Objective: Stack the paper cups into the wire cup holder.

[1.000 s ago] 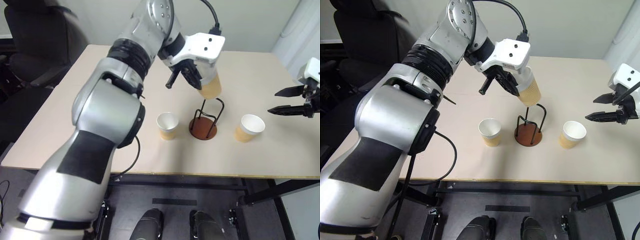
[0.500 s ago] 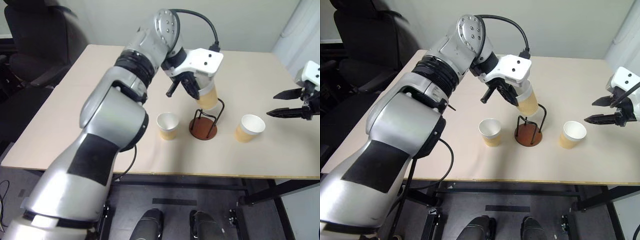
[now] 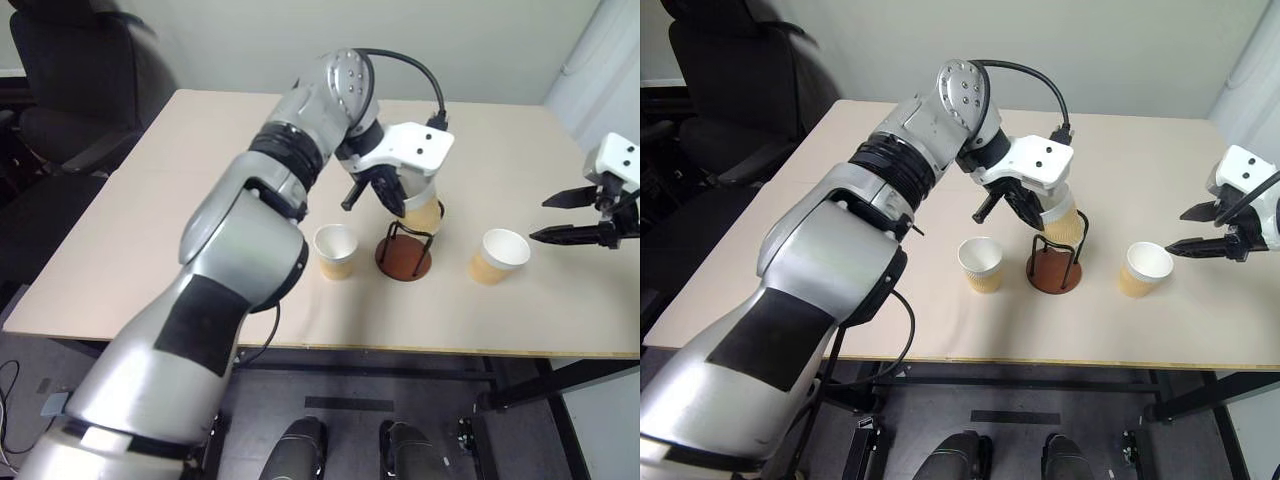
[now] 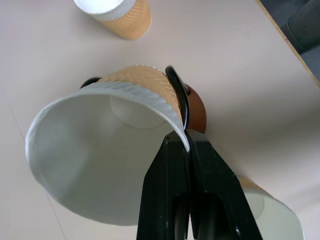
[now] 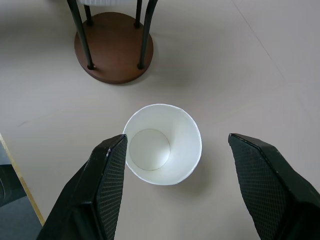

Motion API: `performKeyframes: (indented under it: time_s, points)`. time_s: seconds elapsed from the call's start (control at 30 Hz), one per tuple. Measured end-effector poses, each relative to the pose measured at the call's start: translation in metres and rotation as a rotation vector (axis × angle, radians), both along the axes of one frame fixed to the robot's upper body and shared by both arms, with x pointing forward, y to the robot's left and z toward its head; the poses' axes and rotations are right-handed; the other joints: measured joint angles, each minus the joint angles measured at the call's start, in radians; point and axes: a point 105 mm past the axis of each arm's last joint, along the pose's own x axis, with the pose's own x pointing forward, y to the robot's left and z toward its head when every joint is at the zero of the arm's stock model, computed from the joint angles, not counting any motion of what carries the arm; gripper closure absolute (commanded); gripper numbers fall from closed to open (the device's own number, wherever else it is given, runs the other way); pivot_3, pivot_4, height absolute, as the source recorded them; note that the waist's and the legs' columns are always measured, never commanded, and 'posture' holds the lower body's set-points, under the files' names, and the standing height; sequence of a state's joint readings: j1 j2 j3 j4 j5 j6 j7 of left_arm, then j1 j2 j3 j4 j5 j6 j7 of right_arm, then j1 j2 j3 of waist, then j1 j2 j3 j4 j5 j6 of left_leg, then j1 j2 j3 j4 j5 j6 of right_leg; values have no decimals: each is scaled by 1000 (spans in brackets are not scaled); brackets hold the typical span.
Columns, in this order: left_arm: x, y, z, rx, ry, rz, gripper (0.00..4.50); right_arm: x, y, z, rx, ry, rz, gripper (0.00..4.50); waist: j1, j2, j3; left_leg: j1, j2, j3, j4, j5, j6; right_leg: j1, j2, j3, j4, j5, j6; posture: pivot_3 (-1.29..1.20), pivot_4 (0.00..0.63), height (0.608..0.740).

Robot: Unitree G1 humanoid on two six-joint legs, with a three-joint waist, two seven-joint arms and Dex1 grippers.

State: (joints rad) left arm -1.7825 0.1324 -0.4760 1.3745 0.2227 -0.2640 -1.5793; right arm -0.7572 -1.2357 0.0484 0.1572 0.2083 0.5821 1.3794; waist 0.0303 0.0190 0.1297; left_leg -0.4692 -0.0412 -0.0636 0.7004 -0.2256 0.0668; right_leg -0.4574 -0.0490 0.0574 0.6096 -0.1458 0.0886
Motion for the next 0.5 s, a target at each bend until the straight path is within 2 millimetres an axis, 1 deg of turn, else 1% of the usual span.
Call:
performKeyframes:
  time_s: [0.17,0.23,0.33,0.37,0.5]
  points:
    - [0,0,0,-1,-1,-1,2146,-1,2,7,38,-21,5,1257,0,0,0,0,0,0,0,0,0,0,0,0,0,0,0,0,150,740]
    - [0,1,0,1,-2,-1,1426,-1,7,11,75,-29,15,1257,-1,0,0,0,0,0,0,0,0,0,0,0,0,0,0,0,150,740]
    - [0,0,0,2,-4,-4,283,1,18,28,145,-63,49,1257,-1,0,0,1,0,0,0,0,0,0,0,0,0,0,0,0,150,740]
    - [0,0,0,2,-5,-5,18,0,20,33,162,-74,55,1257,0,0,0,1,0,0,0,1,0,0,0,0,0,0,0,0,150,740]
    - [0,1,0,2,-7,-5,18,-2,24,46,204,-102,68,1257,2,0,0,0,0,0,0,0,0,1,0,0,-1,0,0,0,150,740]
